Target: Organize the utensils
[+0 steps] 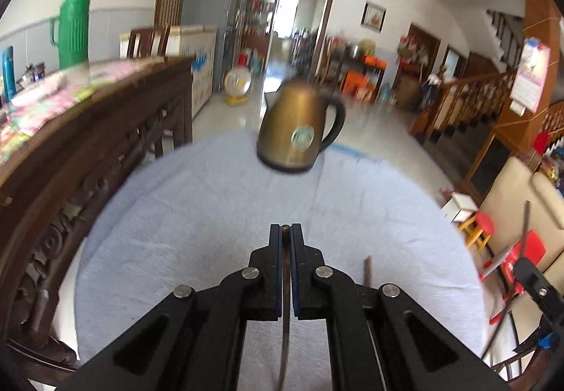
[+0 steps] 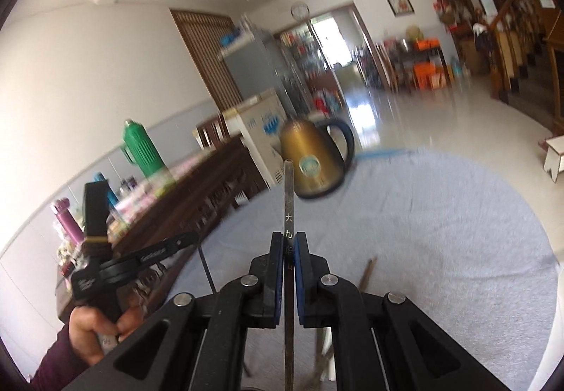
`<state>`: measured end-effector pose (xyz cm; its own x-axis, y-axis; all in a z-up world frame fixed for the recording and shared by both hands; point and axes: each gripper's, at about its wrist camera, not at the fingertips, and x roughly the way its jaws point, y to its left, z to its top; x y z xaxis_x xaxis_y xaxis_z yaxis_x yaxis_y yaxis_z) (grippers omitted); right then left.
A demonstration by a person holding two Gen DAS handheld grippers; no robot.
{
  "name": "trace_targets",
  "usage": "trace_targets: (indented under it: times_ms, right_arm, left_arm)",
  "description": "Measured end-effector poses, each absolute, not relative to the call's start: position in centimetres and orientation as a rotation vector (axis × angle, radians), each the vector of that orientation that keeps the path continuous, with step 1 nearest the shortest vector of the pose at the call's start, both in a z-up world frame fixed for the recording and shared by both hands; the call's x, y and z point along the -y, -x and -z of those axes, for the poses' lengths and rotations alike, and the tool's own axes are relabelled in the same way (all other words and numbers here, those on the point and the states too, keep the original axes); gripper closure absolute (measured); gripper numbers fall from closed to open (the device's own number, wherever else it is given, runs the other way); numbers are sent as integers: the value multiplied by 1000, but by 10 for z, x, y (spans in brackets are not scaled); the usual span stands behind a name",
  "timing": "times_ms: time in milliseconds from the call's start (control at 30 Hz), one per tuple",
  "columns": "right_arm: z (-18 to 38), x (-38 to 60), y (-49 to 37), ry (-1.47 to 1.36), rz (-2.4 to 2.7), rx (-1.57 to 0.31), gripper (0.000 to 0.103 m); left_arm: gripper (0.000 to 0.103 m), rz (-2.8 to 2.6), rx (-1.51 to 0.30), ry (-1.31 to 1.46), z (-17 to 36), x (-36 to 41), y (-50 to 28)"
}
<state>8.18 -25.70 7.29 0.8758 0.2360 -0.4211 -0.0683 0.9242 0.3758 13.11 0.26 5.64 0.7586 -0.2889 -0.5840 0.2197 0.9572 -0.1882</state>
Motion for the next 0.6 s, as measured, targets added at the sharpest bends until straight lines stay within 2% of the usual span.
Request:
trace_targets:
  times_ms: [200, 333, 600]
  right_arm:
    - [-94, 231, -54, -360, -175, -347, 96]
    - [-86, 208, -45, -294, -151, -299, 96]
    - [-58, 193, -29, -212, -123, -331, 96]
  left_arm:
    - [100, 326, -530, 154, -107, -22, -90]
    - [100, 358, -463, 167, -133, -29, -67]
    - [100, 421, -416, 144, -158, -32, -30]
